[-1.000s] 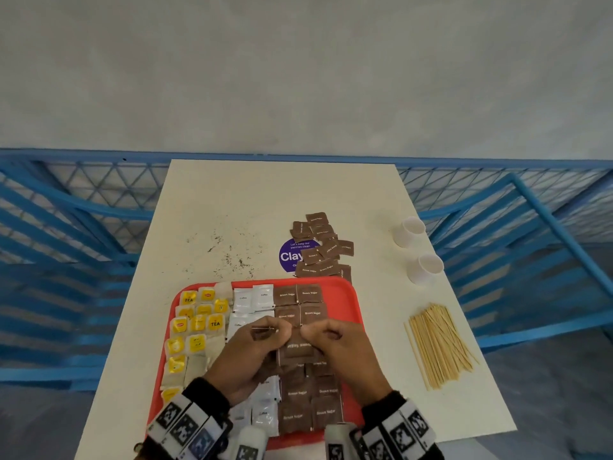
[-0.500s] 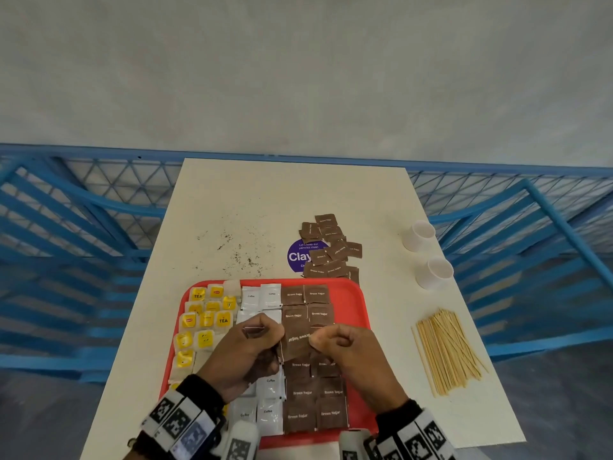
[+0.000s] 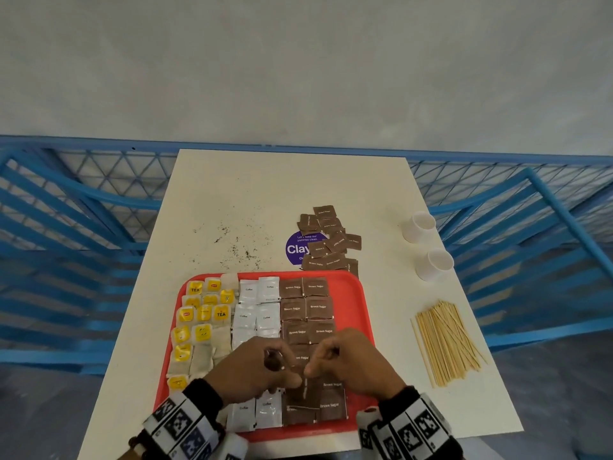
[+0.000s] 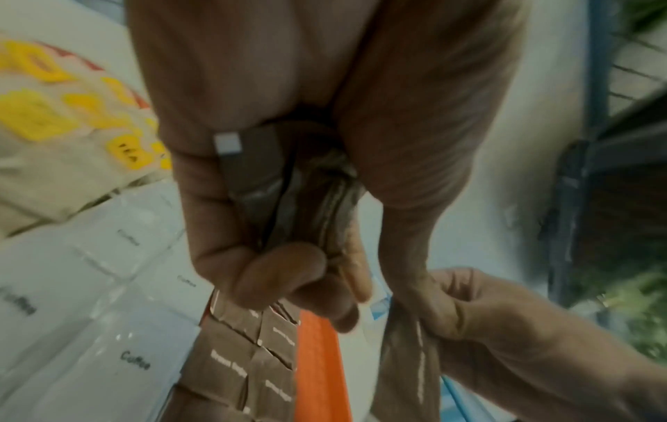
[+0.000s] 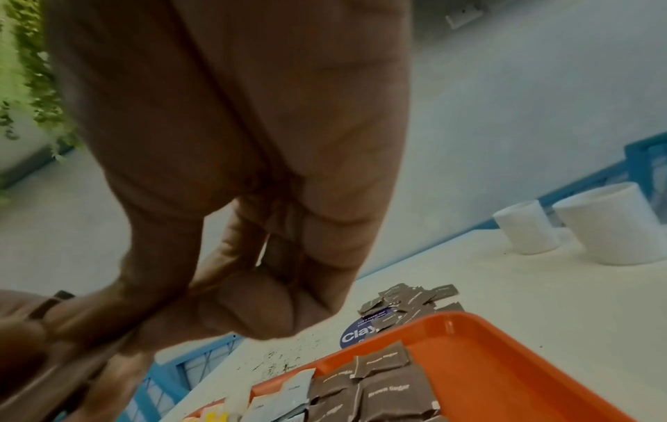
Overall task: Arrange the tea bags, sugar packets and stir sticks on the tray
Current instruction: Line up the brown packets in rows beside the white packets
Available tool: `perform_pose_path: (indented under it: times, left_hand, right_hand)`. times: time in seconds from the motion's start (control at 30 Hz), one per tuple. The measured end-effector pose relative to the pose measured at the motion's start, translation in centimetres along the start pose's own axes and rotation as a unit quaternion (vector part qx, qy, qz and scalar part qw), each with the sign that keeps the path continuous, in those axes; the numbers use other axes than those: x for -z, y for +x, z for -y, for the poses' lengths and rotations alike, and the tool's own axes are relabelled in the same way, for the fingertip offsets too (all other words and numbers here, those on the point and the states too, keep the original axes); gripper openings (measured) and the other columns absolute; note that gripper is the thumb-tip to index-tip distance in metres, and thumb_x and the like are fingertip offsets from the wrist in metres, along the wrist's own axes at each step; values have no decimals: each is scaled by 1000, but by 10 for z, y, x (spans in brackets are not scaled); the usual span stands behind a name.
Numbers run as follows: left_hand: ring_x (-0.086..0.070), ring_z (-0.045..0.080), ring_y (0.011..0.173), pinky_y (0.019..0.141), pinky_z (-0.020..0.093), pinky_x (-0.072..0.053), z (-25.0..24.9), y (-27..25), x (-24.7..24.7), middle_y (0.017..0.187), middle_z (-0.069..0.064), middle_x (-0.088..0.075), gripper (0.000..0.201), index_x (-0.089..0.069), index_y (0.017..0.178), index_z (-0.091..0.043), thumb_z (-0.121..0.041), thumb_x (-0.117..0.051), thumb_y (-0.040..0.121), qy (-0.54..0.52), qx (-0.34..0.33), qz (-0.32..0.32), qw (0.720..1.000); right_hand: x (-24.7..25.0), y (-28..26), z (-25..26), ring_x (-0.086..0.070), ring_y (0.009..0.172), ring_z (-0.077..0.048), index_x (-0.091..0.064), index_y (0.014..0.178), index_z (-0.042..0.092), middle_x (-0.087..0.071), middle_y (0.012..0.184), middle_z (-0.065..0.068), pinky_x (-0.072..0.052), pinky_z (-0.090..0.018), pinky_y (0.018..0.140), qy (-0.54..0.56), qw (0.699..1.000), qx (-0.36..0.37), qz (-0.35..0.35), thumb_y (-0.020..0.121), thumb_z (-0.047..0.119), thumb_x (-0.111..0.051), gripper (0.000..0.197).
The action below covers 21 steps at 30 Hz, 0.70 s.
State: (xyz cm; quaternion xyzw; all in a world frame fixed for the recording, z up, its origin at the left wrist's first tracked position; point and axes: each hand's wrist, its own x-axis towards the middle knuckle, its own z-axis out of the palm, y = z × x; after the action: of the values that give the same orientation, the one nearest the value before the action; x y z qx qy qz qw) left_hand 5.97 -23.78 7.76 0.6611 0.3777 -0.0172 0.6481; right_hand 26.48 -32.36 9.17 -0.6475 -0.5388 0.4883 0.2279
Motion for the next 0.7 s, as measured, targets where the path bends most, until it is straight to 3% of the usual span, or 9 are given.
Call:
perform_pose_path:
  times: [0.07, 0.13, 0.23, 0.3, 0.4, 0.5, 0.63, 0.7]
  left_hand:
    - [-56, 10, 54, 50, 18, -43, -3, 3, -2, 68, 4, -68, 23, -70, 83, -14, -34, -82, 79, 43, -12, 31, 999]
    - [-55, 14, 55, 49, 21, -42, -1, 5, -4, 67, 6, -66, 24, -69, 78, -11, -31, -81, 81, -2, -4, 7, 1000]
    - [-50, 21, 55, 47, 24, -39, 6, 6, -4, 68, 16, -61, 27, -67, 76, -6, -30, -80, 80, -188, 47, -79, 978]
    - [-48, 20, 56, 48, 23, -37, 9, 9, -5, 72, 19, -60, 26, -67, 76, -10, -32, -80, 77, -294, 83, -113, 945]
    - [-54, 19, 59, 47, 22, -39, 10, 11, -10, 82, 20, -65, 21, -68, 75, -11, -30, -78, 77, -374, 116, -126, 912]
    - [-60, 17, 60, 48, 22, -41, 15, 11, -14, 93, 18, -73, 17, -68, 83, -9, -23, -75, 85, -367, 142, -128, 910]
    - [-61, 18, 63, 49, 21, -43, 28, 10, -9, 85, 13, -73, 16, -65, 86, -7, -22, -71, 90, -359, 168, -151, 905]
    - [-63, 19, 64, 46, 22, -47, 33, 5, -4, 85, 14, -71, 14, -66, 94, -3, -17, -67, 92, -392, 168, -160, 890]
  right_hand:
    - [0, 5, 3, -70, 69, -6, -79, 76, 17, -75, 75, 7, -55, -24, 70, -4, 1000, -5, 22, 78, 29, -82, 12]
    - [0, 11, 5, -58, 56, 2, -76, 69, 14, -68, 62, 12, -48, -17, 60, 8, 999, -26, -38, 77, 28, -83, 18]
    - [-4, 14, 4, -59, 59, -3, -71, 67, 17, -68, 63, 11, -51, -28, 63, 116, 981, -61, -143, 82, 40, -77, 29]
    - [-11, 10, 4, -66, 69, -7, -75, 80, 18, -74, 76, 6, -55, -30, 69, 172, 975, -70, -124, 81, 47, -75, 29]
    - [-28, 8, 0, -62, 60, -9, -77, 81, 15, -70, 67, 3, -47, -22, 57, 230, 962, -76, -124, 84, 26, -78, 11]
    - [-40, 20, -18, -49, 48, -9, -69, 58, 18, -61, 56, 0, -38, -22, 49, 245, 946, -130, -166, 84, 25, -77, 28]
    - [-41, 46, -41, -47, 52, -13, -64, 56, 15, -55, 54, 1, -40, -25, 51, 210, 950, -158, -170, 88, 18, -72, 33]
    - [-36, 64, -53, -46, 53, -12, -59, 50, 15, -53, 53, 3, -44, -27, 55, 159, 955, -170, -181, 88, 11, -70, 41]
